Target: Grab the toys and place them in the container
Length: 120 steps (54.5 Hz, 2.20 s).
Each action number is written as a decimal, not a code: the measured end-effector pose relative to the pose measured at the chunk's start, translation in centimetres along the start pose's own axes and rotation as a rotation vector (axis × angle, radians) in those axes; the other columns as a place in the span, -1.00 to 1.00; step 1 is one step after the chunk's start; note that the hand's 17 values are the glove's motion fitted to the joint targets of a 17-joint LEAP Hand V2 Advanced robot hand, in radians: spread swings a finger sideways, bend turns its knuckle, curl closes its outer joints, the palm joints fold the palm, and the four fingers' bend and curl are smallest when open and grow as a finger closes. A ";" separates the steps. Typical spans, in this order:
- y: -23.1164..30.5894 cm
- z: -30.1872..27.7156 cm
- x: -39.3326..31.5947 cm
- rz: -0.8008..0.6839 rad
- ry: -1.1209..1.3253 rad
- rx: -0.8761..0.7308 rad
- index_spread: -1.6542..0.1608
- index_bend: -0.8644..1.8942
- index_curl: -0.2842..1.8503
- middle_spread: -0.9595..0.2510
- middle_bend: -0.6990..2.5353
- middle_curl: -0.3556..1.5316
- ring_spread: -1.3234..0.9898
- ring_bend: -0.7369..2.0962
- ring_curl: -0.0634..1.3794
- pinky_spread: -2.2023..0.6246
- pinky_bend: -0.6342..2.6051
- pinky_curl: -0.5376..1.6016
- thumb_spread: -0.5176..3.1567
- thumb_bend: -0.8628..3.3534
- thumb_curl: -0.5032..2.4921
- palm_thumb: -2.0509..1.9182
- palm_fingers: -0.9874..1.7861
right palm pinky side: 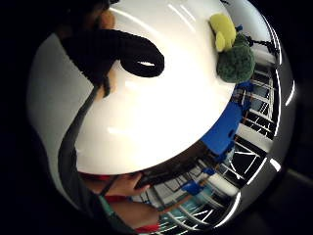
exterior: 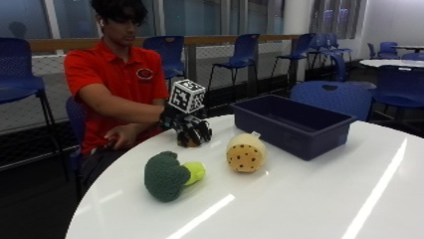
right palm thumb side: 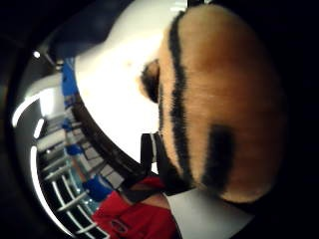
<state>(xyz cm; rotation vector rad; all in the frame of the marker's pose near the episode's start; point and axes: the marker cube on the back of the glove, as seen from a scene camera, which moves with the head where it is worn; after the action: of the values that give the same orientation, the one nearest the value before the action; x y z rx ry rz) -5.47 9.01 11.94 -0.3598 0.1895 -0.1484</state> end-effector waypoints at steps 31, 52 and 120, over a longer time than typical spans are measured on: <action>-1.6 -2.9 0.1 -0.079 -0.080 0.235 0.40 -0.26 -0.39 -0.03 -0.27 -0.20 -0.19 0.08 -0.41 0.25 0.03 -0.14 -0.10 -0.51 -0.35 0.30 0.35; -9.9 -21.4 -2.3 -0.082 -0.070 0.365 0.39 -0.25 -0.34 -0.20 -0.27 -0.09 -0.29 0.10 -0.34 0.22 0.01 -0.12 -0.30 -0.55 -0.23 0.35 0.40; -20.4 -23.0 -1.9 0.002 -0.062 0.313 0.43 -0.27 -0.38 0.40 -0.49 -0.17 0.12 -0.36 -0.54 0.60 -0.15 -0.21 -0.15 -0.64 -0.44 -0.03 -0.43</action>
<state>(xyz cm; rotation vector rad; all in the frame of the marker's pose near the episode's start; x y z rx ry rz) -14.36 -17.18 -1.50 -0.0523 0.1033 -0.1620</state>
